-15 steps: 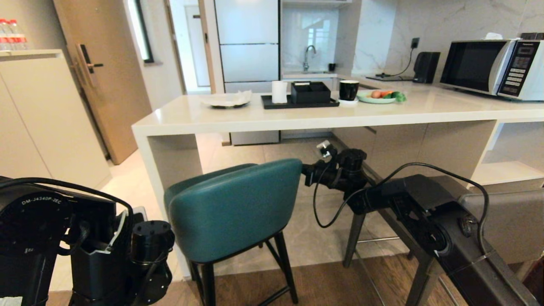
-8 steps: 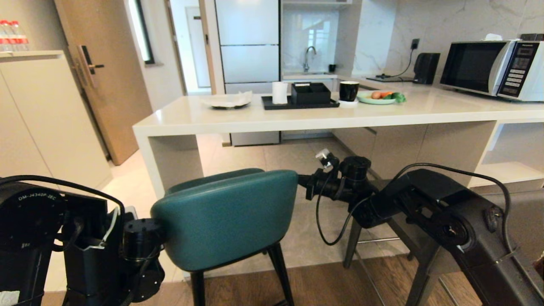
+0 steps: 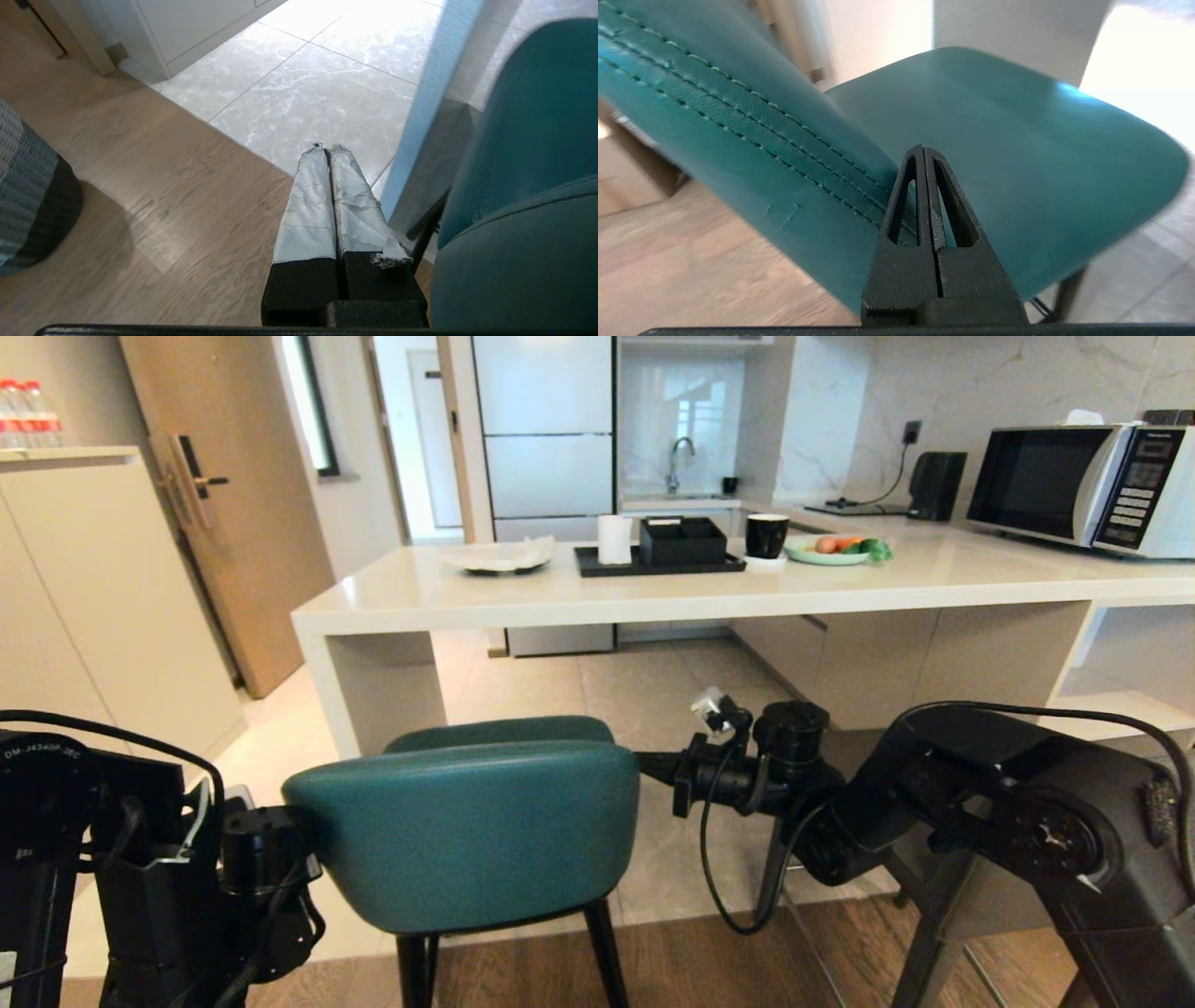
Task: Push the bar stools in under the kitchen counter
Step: Push the blue chair back under the dining table
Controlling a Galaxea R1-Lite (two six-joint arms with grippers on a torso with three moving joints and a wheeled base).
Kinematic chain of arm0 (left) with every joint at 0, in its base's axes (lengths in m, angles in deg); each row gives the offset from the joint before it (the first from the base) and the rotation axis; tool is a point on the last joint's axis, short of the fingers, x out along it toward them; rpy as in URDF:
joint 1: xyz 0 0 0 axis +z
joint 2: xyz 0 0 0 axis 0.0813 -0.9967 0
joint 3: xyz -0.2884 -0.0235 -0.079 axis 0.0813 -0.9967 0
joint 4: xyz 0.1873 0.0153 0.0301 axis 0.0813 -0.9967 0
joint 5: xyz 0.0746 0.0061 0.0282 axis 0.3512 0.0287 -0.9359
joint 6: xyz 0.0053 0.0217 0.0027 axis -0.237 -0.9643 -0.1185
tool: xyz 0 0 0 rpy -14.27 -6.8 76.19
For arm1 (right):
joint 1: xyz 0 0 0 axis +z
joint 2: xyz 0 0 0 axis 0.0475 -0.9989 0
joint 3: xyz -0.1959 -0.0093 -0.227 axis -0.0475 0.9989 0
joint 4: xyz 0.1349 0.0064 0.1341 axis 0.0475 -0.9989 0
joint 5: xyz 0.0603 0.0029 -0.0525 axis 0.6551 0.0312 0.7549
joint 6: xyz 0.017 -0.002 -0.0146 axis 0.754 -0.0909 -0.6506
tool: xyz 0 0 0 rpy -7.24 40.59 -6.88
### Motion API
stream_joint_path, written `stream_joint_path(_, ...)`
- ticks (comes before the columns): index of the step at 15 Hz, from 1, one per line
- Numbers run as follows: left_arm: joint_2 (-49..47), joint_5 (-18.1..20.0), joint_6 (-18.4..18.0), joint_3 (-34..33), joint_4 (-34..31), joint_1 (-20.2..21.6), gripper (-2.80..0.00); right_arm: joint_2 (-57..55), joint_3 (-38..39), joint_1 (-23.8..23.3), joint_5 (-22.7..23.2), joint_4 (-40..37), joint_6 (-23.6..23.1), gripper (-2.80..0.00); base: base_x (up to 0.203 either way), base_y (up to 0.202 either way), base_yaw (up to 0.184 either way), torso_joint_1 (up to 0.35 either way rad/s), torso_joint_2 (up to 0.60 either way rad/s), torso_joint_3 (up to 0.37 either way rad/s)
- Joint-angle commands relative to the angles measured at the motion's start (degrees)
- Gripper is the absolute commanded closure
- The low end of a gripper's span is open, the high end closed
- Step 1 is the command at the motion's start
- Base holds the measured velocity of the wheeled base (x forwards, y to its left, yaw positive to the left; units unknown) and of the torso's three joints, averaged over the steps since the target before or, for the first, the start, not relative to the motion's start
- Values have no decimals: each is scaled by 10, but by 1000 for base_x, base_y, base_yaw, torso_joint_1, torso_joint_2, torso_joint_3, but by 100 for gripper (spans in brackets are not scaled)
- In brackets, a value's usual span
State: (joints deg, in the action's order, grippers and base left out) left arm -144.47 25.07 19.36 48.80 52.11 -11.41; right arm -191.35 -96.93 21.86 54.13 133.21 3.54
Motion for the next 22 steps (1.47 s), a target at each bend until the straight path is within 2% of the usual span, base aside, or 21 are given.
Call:
stream_joint_path(1, 1, 22, 0, 11, 6, 31, 0, 18, 10, 3, 0, 7, 1, 0, 0, 0, 0, 0, 0, 0)
stream_joint_path(4, -26, 52, -19, 68, 6, 65, 0, 25, 11, 6, -1, 4, 2, 0, 0, 0, 0, 0, 0, 0)
stream_joint_path(6, -33, 69, -37, 94, 6, 73, 0, 31, 21, 12, -2, 4, 2, 0, 0, 0, 0, 0, 0, 0)
stream_joint_path(13, -55, 88, -37, 95, 6, 63, 0, 28, 35, 16, -16, 6, 3, 0, 0, 0, 0, 0, 0, 0)
stream_joint_path(15, -49, 124, -35, 82, 6, 62, 0, 27, 35, 20, -79, 2, 3, 0, 0, 0, 0, 0, 0, 0)
stream_joint_path(18, -25, 237, -37, 72, 6, 68, 0, 34, 34, 41, -264, -30, 4, 0, 0, 0, 0, 0, 0, 0)
stream_joint_path(19, -15, 283, -39, 72, 6, 70, 0, 40, 38, 49, -334, -35, 4, 0, 0, 0, 0, 0, 0, 0)
stream_joint_path(20, -9, 330, -40, 72, 6, 75, 0, 52, 55, 54, -385, -38, 4, 0, 0, 0, 0, 0, 0, 0)
stream_joint_path(22, -7, 394, -45, 78, 6, 98, 0, 91, 103, 61, -430, -49, 6, 0, 0, 0, 0, 0, 0, 0)
